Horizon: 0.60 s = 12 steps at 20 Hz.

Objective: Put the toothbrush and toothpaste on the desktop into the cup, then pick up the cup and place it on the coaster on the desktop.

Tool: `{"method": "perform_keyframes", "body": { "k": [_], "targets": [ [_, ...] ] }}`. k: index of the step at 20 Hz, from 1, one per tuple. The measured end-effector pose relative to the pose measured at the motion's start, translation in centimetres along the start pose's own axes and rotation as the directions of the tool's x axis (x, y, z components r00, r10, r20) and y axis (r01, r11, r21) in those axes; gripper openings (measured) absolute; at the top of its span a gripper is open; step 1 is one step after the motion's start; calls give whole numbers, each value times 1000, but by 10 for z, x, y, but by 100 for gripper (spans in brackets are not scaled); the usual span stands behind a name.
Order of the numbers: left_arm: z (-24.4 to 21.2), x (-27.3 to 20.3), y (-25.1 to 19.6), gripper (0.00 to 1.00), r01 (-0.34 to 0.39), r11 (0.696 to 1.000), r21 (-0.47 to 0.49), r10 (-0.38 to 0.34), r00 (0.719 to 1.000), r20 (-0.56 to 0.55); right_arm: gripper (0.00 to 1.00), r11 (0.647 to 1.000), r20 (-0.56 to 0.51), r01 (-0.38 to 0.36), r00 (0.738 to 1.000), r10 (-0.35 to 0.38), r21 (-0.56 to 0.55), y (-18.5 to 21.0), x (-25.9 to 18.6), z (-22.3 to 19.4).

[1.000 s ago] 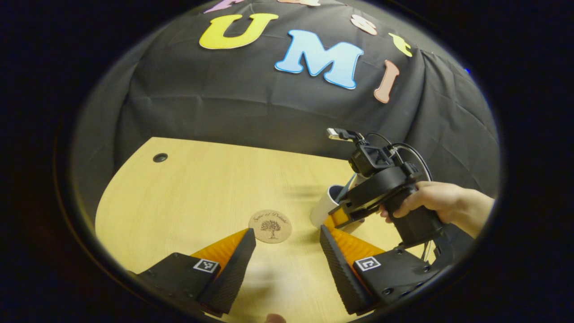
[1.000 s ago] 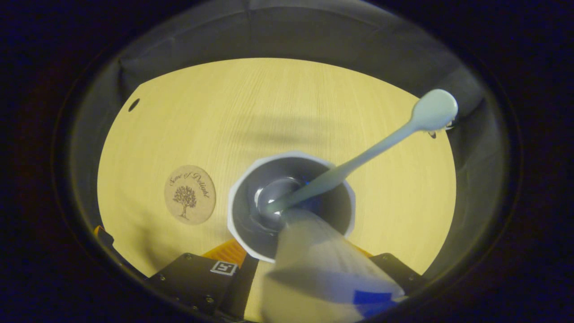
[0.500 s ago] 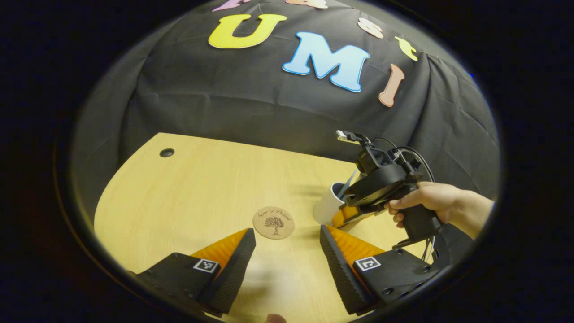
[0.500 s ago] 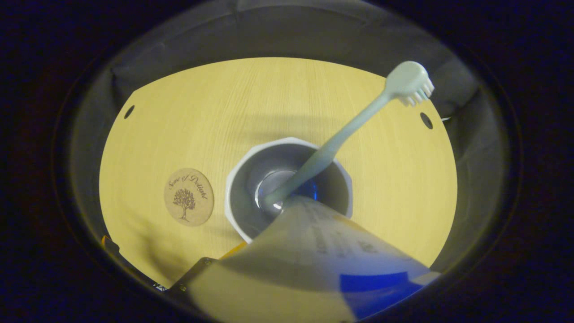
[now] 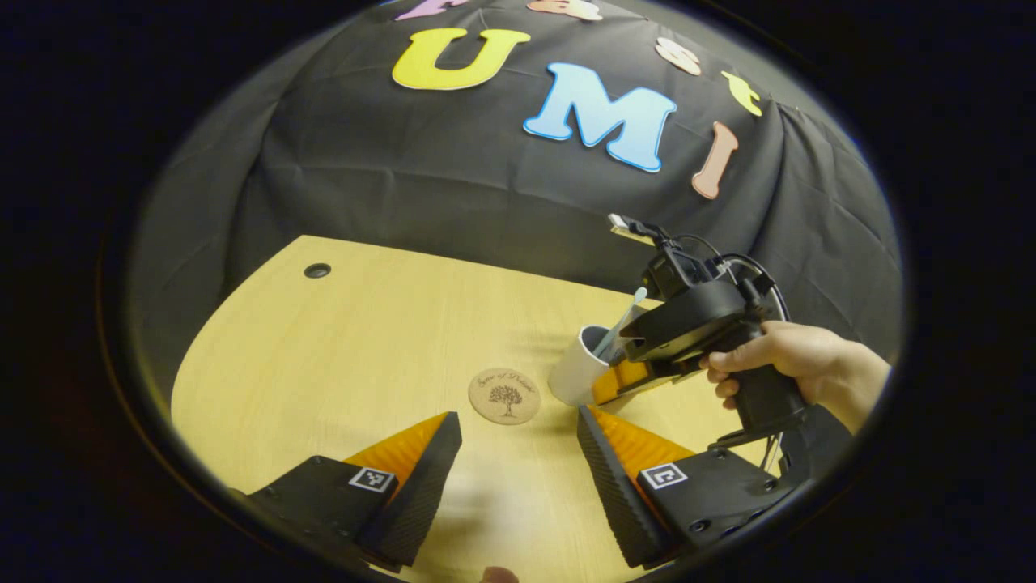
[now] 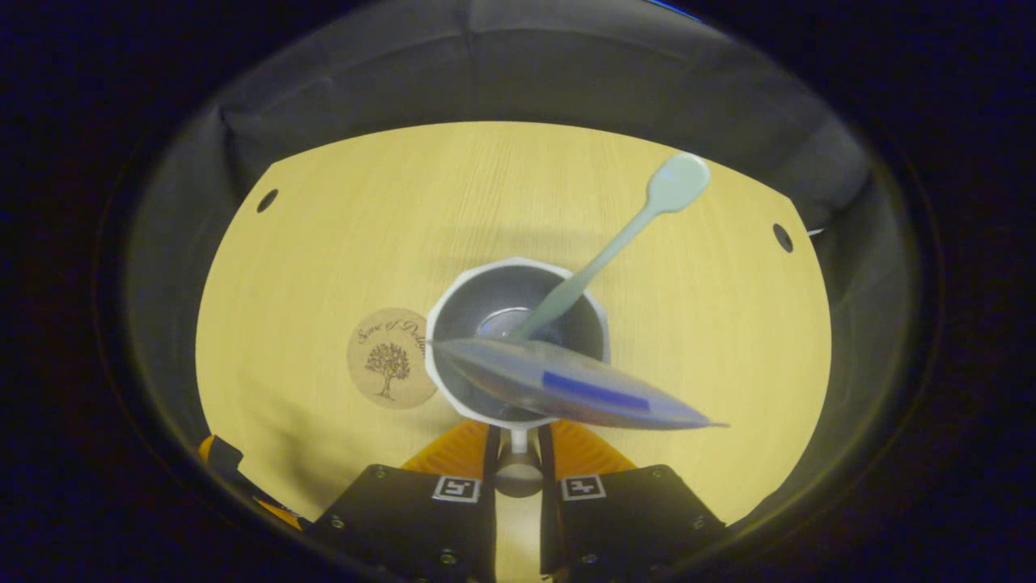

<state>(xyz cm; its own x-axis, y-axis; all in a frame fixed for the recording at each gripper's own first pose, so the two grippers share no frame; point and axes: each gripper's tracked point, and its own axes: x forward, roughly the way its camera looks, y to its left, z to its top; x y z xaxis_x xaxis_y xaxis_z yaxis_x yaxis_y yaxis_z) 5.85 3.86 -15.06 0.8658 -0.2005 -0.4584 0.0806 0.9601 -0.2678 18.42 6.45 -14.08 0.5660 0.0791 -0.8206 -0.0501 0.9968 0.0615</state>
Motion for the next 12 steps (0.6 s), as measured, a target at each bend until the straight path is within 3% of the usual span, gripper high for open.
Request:
{"method": "perform_keyframes", "body": {
  "k": [6, 12],
  "targets": [
    [-1, -3, 6, 94, -7, 1000, 5, 7, 1000, 10, 16, 1000, 20, 1, 1000, -1, -7, -2, -2, -2],
    [-6, -5, 13, 94, -13, 1000, 11, 13, 1000, 7, 12, 998, 61, -58, 996, 58, -3, 22, -11, 4]
  ]
}}
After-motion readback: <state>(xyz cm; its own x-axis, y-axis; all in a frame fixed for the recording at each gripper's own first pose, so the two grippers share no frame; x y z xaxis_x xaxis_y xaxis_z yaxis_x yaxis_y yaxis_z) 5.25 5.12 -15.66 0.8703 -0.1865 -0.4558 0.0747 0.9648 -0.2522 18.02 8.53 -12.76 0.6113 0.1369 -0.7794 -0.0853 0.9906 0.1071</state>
